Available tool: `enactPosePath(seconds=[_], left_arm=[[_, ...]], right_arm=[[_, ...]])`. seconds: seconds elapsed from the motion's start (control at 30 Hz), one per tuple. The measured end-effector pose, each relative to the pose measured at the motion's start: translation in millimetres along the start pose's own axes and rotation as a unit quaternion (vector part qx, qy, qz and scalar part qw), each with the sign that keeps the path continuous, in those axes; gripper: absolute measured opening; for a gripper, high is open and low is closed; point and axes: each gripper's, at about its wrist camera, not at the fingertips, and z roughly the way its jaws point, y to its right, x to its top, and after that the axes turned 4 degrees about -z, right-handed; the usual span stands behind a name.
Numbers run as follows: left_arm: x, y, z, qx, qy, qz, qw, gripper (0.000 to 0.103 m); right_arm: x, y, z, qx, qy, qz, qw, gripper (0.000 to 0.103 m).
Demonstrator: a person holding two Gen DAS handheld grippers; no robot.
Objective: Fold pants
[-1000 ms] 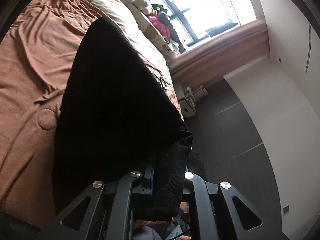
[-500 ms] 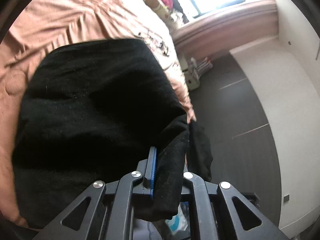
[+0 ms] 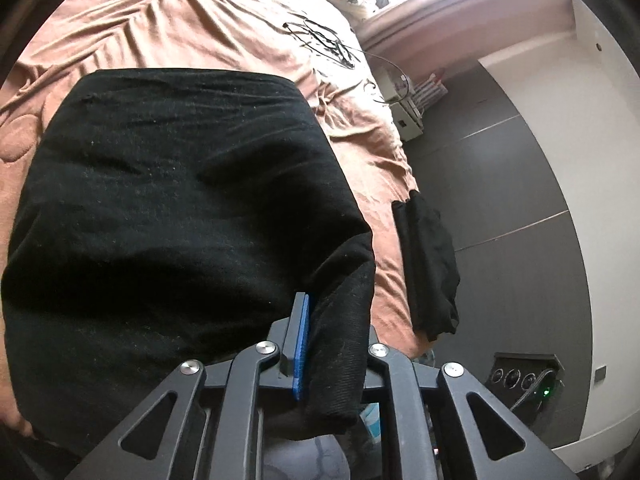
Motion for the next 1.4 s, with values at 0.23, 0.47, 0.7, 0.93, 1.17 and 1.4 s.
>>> enactPosePath(seconds=[0.23, 0.47, 0.7, 0.93, 1.17, 1.4], left_arm=[[6, -18, -29, -0.03, 0.021, -0.013, 0.9992, 0.061], [13, -56, -56, -0.005, 0.041, -0.042, 0.9983, 0.061], [6, -90, -87, 0.026, 0.057, -0.055, 0.9965, 0.061], [0, -123, -108, 0.054, 0.073, -0.075, 0.9931, 0.061], [-8, -154, -104, 0.086, 0.065, -0.101, 0.989, 0.06], [-17, -175, -92, 0.082, 0.044, -0.122, 0.9881, 0.058]], right_arm=[[2, -1, 9, 0.013, -0.001, 0.006, 1.0, 0.103], [3, -9, 30, 0.012, -0.016, 0.003, 1.0, 0.103], [1, -14, 57, 0.003, -0.048, 0.004, 0.999, 0.074], [-2, -25, 83, -0.015, -0.075, -0.014, 0.997, 0.03], [0, -37, 81, -0.026, -0.057, -0.042, 0.997, 0.006], [-15, -22, 67, -0.042, -0.053, -0.014, 0.998, 0.004]])
